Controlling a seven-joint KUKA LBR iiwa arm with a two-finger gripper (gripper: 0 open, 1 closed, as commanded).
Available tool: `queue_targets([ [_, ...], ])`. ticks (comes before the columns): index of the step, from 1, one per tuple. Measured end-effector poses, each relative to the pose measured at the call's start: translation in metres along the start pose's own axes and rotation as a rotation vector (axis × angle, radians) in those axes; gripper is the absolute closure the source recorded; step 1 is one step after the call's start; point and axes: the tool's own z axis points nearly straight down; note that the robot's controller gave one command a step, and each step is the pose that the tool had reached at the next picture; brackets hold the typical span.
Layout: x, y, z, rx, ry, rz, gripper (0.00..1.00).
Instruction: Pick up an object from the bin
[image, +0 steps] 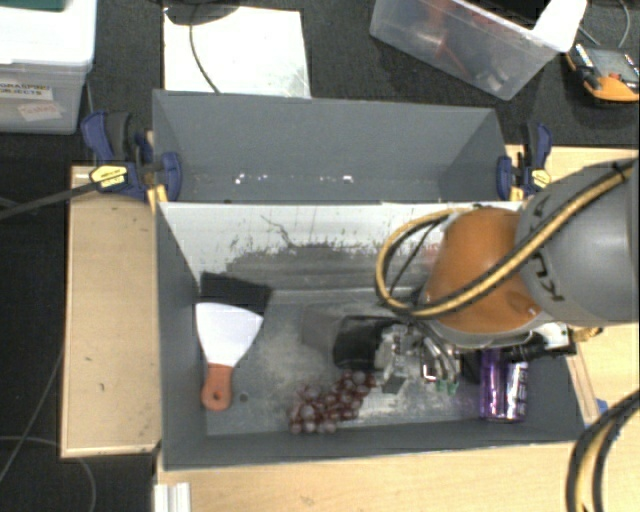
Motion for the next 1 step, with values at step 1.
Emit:
queue_targets([
  [1, -0.0386, -0.0398, -0.0355, 0.003, 0.001, 0.017, 1.0],
])
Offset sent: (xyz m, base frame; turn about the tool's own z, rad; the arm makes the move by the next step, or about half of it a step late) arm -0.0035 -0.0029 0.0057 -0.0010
